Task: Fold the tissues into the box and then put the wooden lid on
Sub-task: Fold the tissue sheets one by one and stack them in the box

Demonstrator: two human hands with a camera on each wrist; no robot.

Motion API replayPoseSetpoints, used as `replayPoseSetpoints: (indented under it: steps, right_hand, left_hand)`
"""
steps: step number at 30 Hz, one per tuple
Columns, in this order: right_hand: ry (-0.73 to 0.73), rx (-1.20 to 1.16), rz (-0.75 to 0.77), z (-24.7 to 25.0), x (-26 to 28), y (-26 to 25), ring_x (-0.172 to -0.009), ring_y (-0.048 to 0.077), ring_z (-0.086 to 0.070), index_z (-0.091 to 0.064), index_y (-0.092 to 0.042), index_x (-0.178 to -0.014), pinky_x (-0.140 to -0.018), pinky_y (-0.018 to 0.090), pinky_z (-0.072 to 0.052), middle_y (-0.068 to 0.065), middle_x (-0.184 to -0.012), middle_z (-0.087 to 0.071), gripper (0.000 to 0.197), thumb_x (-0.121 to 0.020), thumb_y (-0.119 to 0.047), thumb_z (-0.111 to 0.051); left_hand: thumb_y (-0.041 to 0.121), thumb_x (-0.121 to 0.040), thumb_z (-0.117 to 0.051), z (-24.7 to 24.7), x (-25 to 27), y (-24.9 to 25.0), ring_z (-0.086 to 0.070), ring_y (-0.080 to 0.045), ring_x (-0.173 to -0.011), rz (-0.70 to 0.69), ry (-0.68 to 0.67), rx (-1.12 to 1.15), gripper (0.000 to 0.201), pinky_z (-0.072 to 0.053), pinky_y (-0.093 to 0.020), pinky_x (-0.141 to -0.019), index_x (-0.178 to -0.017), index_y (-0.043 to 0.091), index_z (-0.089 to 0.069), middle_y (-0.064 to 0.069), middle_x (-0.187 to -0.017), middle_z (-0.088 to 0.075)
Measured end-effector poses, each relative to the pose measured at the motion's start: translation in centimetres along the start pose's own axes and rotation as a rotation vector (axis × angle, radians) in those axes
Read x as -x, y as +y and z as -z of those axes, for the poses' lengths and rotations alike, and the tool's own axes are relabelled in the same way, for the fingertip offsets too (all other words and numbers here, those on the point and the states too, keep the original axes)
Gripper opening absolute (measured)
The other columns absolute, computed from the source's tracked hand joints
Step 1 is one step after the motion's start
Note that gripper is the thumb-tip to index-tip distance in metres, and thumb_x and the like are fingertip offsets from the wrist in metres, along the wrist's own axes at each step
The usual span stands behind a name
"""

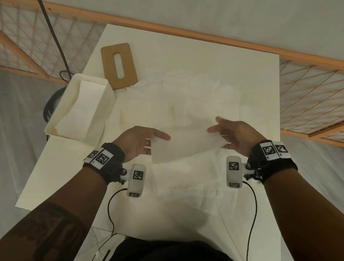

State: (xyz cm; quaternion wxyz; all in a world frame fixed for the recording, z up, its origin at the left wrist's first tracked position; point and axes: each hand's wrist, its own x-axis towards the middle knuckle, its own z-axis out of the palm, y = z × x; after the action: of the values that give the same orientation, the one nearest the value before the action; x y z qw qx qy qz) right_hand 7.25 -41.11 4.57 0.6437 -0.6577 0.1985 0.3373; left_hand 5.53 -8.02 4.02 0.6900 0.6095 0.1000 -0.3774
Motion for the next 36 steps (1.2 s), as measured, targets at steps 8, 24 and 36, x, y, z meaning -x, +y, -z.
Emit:
replayPoseSetpoints:
  steps: [8, 24, 36]
  right_hand:
    - [0.064, 0.613, 0.096, -0.1, 0.2, 3.2, -0.110, 0.024, -0.063, -0.078, -0.030, -0.105, -0.086, 0.030, -0.048, 0.004, -0.118, -0.069, 0.025, -0.085, -0.016, -0.081]
    - [0.443, 0.969, 0.267, -5.2, -3.8, 1.6, -0.109, 0.024, -0.060, -0.065, -0.022, -0.110, -0.100, 0.043, -0.049, 0.003, -0.126, -0.052, 0.017, -0.093, -0.026, -0.066]
    - [0.288, 1.345, 0.245, -8.7, -8.5, -1.3, -0.134, 0.025, -0.043, -0.054, -0.025, -0.138, -0.108, 0.043, -0.035, 0.002, -0.139, -0.054, 0.053, -0.093, -0.048, -0.067]
  left_hand:
    - [0.010, -0.085, -0.077, -2.3, -0.8, -4.1, -0.072, -0.024, -0.074, -0.052, 0.171, -0.608, 0.020, -0.062, -0.038, -0.073, -0.082, 0.030, -0.075, -0.004, -0.091, -0.075]
    - [0.024, -0.081, -0.070, -5.3, -0.3, -8.0, -0.045, -0.020, -0.113, -0.243, 0.300, -1.387, 0.032, -0.041, -0.034, -0.096, -0.111, 0.027, -0.058, 0.007, -0.127, -0.042]
    - [0.041, -0.087, -0.068, -7.1, -1.6, -7.9, -0.043, -0.029, -0.125, -0.191, 0.208, -1.529, 0.061, -0.037, -0.044, -0.104, -0.140, 0.025, -0.040, 0.000, -0.137, -0.045]
